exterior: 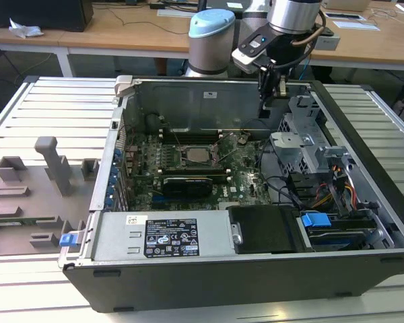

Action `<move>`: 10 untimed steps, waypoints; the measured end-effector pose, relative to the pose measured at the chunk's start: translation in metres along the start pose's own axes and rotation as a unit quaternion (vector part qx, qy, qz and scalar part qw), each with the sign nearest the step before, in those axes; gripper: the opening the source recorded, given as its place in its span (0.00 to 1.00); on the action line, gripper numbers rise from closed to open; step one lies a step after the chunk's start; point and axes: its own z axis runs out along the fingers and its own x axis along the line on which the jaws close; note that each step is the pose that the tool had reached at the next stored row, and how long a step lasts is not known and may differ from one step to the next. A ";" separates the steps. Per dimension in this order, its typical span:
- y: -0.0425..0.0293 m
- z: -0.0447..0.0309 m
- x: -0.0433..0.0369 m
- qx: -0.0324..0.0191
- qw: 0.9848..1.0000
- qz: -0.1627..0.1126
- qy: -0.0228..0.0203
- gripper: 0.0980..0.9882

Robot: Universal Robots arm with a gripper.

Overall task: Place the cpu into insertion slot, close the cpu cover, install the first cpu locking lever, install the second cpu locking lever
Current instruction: 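Close the cpu cover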

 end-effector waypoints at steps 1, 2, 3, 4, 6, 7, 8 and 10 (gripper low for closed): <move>0.0027 0.0000 0.0002 0.000 1.000 0.000 0.000 0.01; 0.0051 0.0000 0.0004 0.000 1.000 0.000 0.000 0.01; 0.0084 0.0000 0.0007 0.000 1.000 0.000 0.000 0.01; 0.0108 0.0000 0.0008 0.001 1.000 0.000 0.000 0.01; 0.0155 0.0000 0.0012 0.001 1.000 0.000 0.000 0.01; 0.0186 -0.0001 0.0014 0.001 1.000 0.000 0.000 0.01; 0.0209 -0.0001 0.0015 0.001 1.000 0.000 0.000 0.01; 0.0254 -0.0001 0.0018 0.002 1.000 0.000 0.000 0.01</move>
